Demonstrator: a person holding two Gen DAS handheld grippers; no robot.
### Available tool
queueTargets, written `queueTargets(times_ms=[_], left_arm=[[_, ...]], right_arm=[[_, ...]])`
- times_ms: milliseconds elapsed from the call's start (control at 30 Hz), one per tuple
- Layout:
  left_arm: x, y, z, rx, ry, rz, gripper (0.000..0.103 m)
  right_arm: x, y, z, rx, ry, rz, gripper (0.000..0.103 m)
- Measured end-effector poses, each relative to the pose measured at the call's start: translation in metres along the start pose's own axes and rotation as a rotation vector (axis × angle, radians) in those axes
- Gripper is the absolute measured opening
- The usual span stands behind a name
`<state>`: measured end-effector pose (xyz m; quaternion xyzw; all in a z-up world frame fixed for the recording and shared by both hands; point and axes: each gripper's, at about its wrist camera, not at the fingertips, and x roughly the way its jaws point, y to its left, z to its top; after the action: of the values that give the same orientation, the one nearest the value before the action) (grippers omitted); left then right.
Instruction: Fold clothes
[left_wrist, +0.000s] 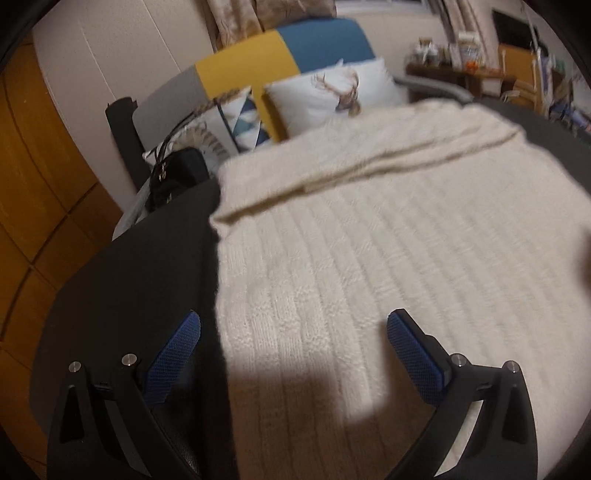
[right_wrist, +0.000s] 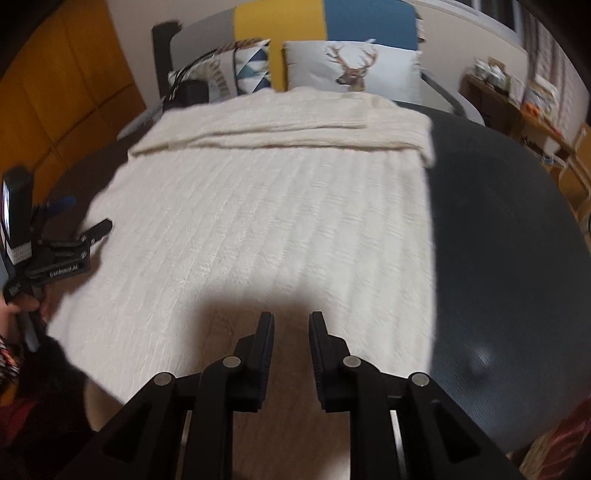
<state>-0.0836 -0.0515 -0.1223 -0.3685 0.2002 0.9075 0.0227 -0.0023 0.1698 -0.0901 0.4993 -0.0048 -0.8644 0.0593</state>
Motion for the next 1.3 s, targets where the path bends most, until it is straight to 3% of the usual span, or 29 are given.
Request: queueTargets(times_ms=[167,333,533,767,1167,1300], left_arm=[[0.004,0.005,-0.013,-0.051,-0.01,-0.026,0.103],[0.004,0.011,-0.018,-0.11,0.011,-0.066,0.103],[0.005,0.017,-0.02,-0.15,0.022,-0.084,0.103],[0.005,0.017,-0.022,-0.154,0.024,-0.093,0.103],[-0.01,0.04,-0.043,-0.155,0.014,-0.218,0.103],[-0.018,0.04,-0.028,-0.104,-0.016,-0.189,0.103]], right_arm=[[0.006,0.007,-0.013,-0.08,-0.038,-0.057,0.022],[-0.002,-0.006,-0.025,-0.015,-0.043,-0.003,0.022],[-0.004,0.004,-0.007,-0.027,-0.034,-0.037,0.022],[0.022,0.023,0.033,-0.081,-0.059,-0.063,0.022],[0.018,-0.015,0.003,0.0,-0.072,0.007,0.024],[0.013,-0.015,0.017,-0.01,-0.072,0.01,0.024]])
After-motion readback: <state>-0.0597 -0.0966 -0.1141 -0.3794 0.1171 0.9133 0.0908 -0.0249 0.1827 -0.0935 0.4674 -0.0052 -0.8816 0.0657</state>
